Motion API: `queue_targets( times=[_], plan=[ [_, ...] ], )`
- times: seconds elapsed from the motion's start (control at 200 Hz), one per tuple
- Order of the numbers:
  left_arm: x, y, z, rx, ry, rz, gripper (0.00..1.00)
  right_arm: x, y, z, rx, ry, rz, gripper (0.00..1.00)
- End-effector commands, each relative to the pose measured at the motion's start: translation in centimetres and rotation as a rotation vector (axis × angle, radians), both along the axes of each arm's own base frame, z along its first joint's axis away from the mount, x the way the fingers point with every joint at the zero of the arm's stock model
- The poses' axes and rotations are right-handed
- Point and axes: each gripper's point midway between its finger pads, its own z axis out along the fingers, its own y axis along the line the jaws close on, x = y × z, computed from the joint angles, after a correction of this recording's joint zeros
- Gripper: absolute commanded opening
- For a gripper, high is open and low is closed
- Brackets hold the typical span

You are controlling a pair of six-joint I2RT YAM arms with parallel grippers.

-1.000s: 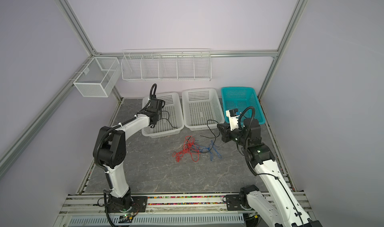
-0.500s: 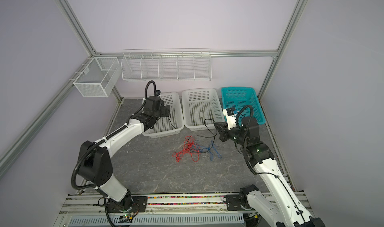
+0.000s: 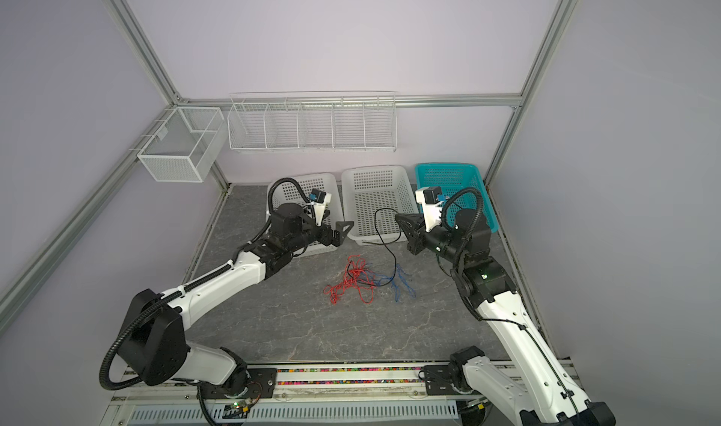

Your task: Untangle the cables

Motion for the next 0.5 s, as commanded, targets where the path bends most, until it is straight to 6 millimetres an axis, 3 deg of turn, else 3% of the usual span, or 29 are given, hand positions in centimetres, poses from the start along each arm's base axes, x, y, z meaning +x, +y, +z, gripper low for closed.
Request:
queue_targets(
  times=[0.0,0.285,0.495],
  plan=[
    [-2.7,-3.6,0.9,-0.071,-0.056,-0.146,0.99,-0.1,0.5,2.8,0.031,-0.079,0.017,0.09],
    [-6.1,-8.4,-1.6,-0.108,-0.006,-0.302,0.99,0.1,0.3,3.3,0.024,-0.099,-0.009,0.08],
    [-6.9,-9.8,-1.6,-0.197,0.020,-0.354,0.99,0.1,0.2,3.3,0.016,-0.102,-0.017,0.09]
  ],
)
